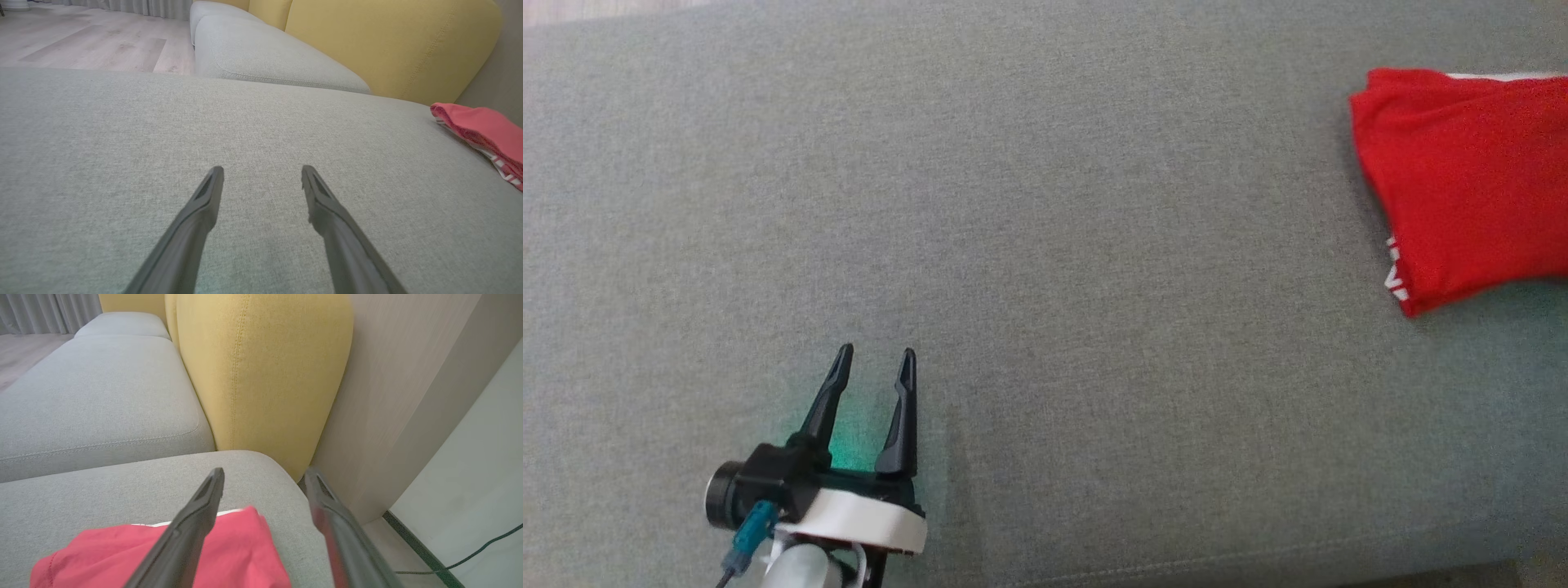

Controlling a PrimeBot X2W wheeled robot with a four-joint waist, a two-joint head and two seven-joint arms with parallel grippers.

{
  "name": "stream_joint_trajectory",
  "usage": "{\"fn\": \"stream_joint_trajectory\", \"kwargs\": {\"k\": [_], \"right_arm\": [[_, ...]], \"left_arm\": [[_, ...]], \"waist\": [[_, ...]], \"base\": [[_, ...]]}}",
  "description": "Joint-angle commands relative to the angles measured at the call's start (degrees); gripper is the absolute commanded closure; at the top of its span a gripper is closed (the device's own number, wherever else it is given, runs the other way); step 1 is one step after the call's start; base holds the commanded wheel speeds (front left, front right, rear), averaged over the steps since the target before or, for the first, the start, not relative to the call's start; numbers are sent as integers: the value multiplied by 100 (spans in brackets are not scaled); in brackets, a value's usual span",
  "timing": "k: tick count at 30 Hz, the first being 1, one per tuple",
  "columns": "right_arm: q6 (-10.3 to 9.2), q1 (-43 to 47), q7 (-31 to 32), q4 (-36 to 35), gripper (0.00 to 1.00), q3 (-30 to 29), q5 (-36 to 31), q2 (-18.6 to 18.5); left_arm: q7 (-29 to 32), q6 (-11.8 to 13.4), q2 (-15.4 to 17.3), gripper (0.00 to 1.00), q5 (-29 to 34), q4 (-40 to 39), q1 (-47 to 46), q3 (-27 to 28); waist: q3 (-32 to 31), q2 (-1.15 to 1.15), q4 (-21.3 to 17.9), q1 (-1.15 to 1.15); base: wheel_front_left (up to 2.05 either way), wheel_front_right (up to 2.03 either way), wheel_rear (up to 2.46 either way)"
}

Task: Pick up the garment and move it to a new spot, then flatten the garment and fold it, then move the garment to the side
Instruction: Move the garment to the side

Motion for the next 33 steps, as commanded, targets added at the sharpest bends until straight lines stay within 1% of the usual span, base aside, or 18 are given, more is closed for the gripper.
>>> {"fn": "stream_joint_trajectory", "kwargs": {"k": [1, 2, 4, 8, 13, 17, 22, 27, 33], "right_arm": [[37, -141, -124, -82, 0, 81, -49, -11], [37, -141, -124, -82, 0, 81, -49, -11], [37, -185, -242, 17, 0, 163, -48, 121], [37, -218, -452, 31, 0, 516, 73, 352], [37, -109, -691, -232, 0, 1049, 314, 528], [37, 142, -836, -538, 0, 1414, 529, 722], [37, 710, -1024, -914, 0, 1740, 694, 1103], [37, 1489, -1211, -1195, 0, 1950, 774, 1515], [37, 2509, -1331, -1609, 0, 2158, 793, 1833]], "left_arm": [[-42, 47, 76, 0, -11, -193, -123, 141], [-42, 47, 76, 0, -11, -193, -123, 141], [-35, 68, 91, 0, -16, -207, -114, 146], [-17, 105, 125, 0, -46, -215, -98, 174], [-39, 174, 147, 0, -109, -247, -114, 273], [-63, 226, 155, 0, -209, -231, -69, 393], [-84, 328, 143, 0, -317, -208, 114, 516], [-95, 424, 140, 0, -422, -137, 324, 631], [-100, 580, 152, 0, -541, -16, 615, 792]], "waist": [[12, 0, -14, 0], [12, 0, -14, 0], [17, 0, -51, 0], [-60, 0, -153, 0], [-300, 0, -225, 0], [-569, 0, -240, 0], [-944, 0, -229, 0], [-1295, 0, -158, 0], [-1597, 0, -18, 0]], "base": [[0, 0, 0], [0, 0, 0], [0, 0, 0], [0, 0, 0], [0, 0, 0], [0, 0, 0], [0, 0, 0], [0, 0, 0], [0, 0, 0]]}}
